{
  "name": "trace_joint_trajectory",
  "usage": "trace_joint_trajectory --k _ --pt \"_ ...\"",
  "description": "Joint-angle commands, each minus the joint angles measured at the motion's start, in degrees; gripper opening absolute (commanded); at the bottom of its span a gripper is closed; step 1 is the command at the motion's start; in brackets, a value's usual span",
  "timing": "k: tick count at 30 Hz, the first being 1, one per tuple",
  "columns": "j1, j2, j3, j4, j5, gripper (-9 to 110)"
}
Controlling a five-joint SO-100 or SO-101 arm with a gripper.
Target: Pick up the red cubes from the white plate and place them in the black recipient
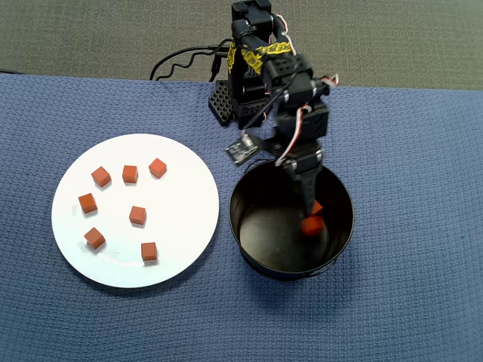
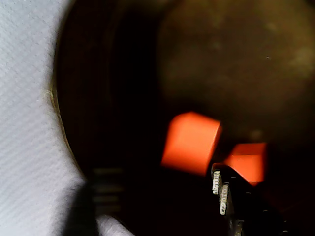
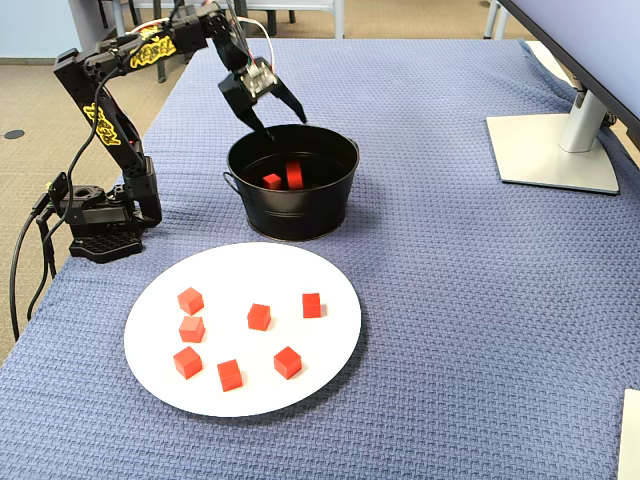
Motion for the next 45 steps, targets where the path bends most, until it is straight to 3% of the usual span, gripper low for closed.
trace_joint_trajectory --k 1,9,15,36,45 --pt "10.1 -1.8 -6.5 1.6 -8.3 28" --pt "33.5 -13.7 -13.7 -0.4 -23.8 25" --pt "41.4 -25.7 -21.0 -2.3 -24.3 24" --pt "46.7 -53.3 -46.2 2.1 -23.6 20" --pt "46.7 -57.8 -48.3 0.5 -24.3 18"
